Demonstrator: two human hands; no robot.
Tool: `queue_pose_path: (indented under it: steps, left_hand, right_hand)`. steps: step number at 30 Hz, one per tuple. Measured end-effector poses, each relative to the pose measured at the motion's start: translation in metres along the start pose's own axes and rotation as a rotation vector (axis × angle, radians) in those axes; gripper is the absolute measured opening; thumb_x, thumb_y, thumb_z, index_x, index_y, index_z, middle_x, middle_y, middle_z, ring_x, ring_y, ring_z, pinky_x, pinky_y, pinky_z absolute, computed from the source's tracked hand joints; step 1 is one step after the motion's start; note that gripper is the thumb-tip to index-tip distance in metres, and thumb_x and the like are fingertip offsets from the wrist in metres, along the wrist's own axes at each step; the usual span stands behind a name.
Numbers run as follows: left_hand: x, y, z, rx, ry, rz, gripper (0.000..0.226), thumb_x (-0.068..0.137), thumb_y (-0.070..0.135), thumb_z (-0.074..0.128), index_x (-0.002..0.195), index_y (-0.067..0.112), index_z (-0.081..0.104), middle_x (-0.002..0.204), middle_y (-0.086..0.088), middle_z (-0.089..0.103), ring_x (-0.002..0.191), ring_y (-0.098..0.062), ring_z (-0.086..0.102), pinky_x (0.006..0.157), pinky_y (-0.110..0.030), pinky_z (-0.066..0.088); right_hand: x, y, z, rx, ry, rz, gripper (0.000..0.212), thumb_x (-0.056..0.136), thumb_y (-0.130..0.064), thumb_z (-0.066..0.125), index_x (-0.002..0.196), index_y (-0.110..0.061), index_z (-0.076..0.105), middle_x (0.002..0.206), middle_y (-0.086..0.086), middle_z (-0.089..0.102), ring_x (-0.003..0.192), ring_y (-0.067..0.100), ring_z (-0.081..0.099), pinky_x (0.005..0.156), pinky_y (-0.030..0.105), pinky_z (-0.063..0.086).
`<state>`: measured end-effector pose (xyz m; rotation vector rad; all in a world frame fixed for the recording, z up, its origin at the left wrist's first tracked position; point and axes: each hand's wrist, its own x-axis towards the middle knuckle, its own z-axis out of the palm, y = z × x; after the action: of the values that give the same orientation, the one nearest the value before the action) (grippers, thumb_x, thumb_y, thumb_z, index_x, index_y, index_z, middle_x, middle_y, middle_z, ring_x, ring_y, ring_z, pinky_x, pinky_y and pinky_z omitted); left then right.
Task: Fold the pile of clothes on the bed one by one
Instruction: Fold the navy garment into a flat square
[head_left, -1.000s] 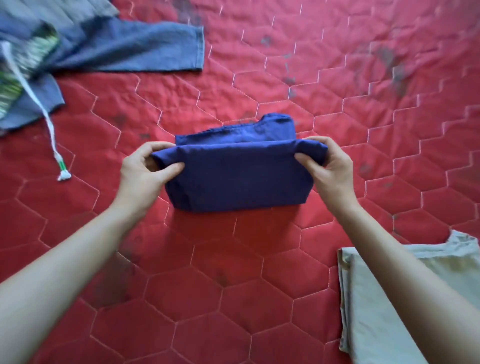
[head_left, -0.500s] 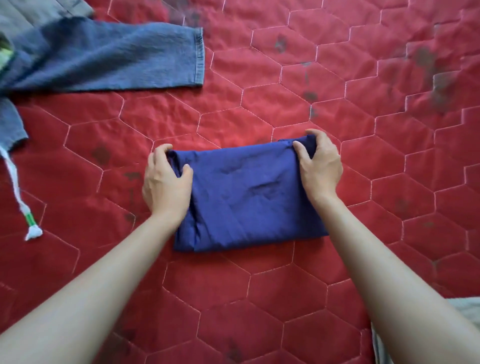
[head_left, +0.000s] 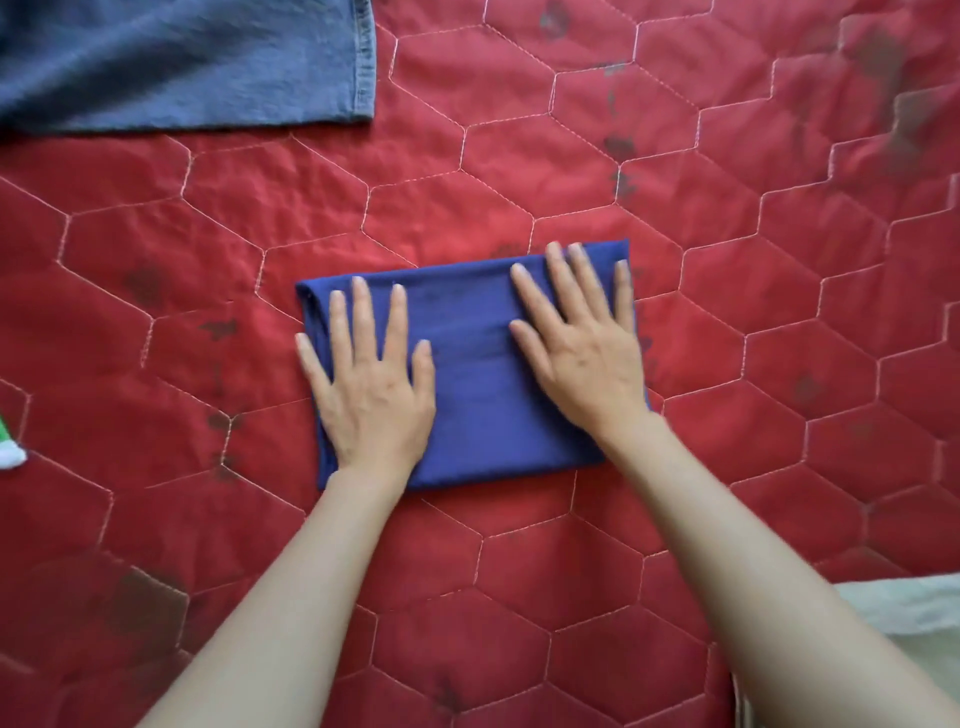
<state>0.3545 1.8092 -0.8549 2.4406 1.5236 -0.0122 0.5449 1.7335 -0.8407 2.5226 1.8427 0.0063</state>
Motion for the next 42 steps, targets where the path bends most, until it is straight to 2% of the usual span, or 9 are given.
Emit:
queue_pose_path:
  steps: [6,10,15,20,25,29,35,39,42]
  left_hand:
    - [-0.007,-0.025,-0.007,-0.027,-0.031,-0.057,0.059,0.100,0.043,0.027,0.154,0.024,0.013,0.161,-0.013,0.004,0.149,-0.030,0.006,0.117,-0.053,0.006]
    - [-0.012,-0.024,-0.022,-0.074,-0.026,-0.141,0.059,0.099,0.046,0.038,0.152,0.028,0.021,0.158,-0.019,0.015,0.146,-0.032,0.016,0.113,-0.051,0.017]
    - [-0.019,-0.032,-0.041,-0.185,-0.037,-0.168,0.056,0.095,0.046,0.049,0.148,0.034,0.033,0.132,-0.015,0.041,0.112,-0.037,0.043,0.095,-0.047,0.037]
    - [-0.011,-0.035,-0.050,-0.276,-0.223,-0.201,0.064,0.092,0.061,0.041,0.149,0.048,0.014,0.100,-0.006,0.044,0.101,-0.034,0.053,0.085,-0.037,0.037]
    - [-0.010,-0.035,-0.050,-0.364,-0.296,-0.197,0.060,0.093,0.059,0.041,0.147,0.052,0.015,0.125,-0.011,0.056,0.118,-0.036,0.051,0.092,-0.040,0.039]
    - [-0.034,-0.042,-0.046,-0.534,-0.255,-0.167,0.054,0.096,0.041,0.052,0.145,0.045,0.032,0.120,-0.016,0.055,0.119,-0.036,0.049,0.098,-0.037,0.036]
    - [-0.066,-0.050,-0.046,-0.617,-0.163,-0.087,0.054,0.094,0.028,0.059,0.145,0.032,0.040,0.120,-0.013,0.055,0.115,-0.029,0.051,0.088,-0.026,0.033]
    - [-0.076,-0.035,-0.058,-0.615,-0.118,-0.034,0.055,0.093,0.026,0.060,0.144,0.030,0.041,0.102,-0.008,0.050,0.105,-0.030,0.053,0.082,-0.021,0.031]
    - [-0.082,-0.013,-0.072,-0.620,-0.092,0.000,0.055,0.093,0.027,0.061,0.144,0.030,0.041,0.106,-0.015,0.055,0.104,-0.029,0.054,0.085,-0.027,0.035]
  right_hand:
    - [-0.001,0.038,-0.001,0.337,-0.118,0.368,0.068,0.098,-0.057,0.032,0.154,-0.027,0.009,0.162,0.009,0.006,0.150,0.022,0.000,0.121,0.042,0.000]
    - [-0.017,0.031,-0.008,0.372,-0.013,0.342,0.066,0.098,-0.048,0.042,0.153,-0.022,0.017,0.157,0.008,0.026,0.145,0.024,0.022,0.116,0.037,0.021]
    - [-0.046,0.023,-0.015,0.419,0.037,0.389,0.065,0.094,-0.044,0.054,0.151,-0.032,0.025,0.131,0.007,0.045,0.115,0.024,0.044,0.089,0.036,0.044]
    - [-0.051,0.021,-0.021,0.483,-0.070,0.453,0.065,0.094,-0.053,0.049,0.150,-0.046,0.015,0.101,-0.004,0.042,0.083,0.017,0.050,0.067,0.029,0.037]
    - [-0.066,0.006,-0.024,0.532,-0.142,0.494,0.064,0.094,-0.055,0.045,0.147,-0.053,0.010,0.106,-0.001,0.054,0.099,0.024,0.058,0.072,0.034,0.039]
    - [-0.089,-0.013,-0.024,0.754,-0.072,0.556,0.066,0.095,-0.042,0.055,0.150,-0.044,0.019,0.123,0.003,0.056,0.113,0.021,0.053,0.084,0.026,0.037]
    - [-0.124,-0.034,-0.030,0.737,0.052,0.567,0.059,0.096,-0.027,0.058,0.149,-0.027,0.032,0.093,0.007,0.050,0.083,0.018,0.051,0.078,0.024,0.037]
    - [-0.137,-0.028,-0.045,0.719,0.109,0.541,0.057,0.095,-0.024,0.059,0.148,-0.023,0.036,0.094,0.009,0.050,0.084,0.024,0.054,0.078,0.027,0.037]
    - [-0.146,-0.009,-0.062,0.718,0.164,0.534,0.056,0.095,-0.024,0.059,0.147,-0.023,0.037,0.096,0.009,0.052,0.086,0.024,0.055,0.079,0.029,0.039]
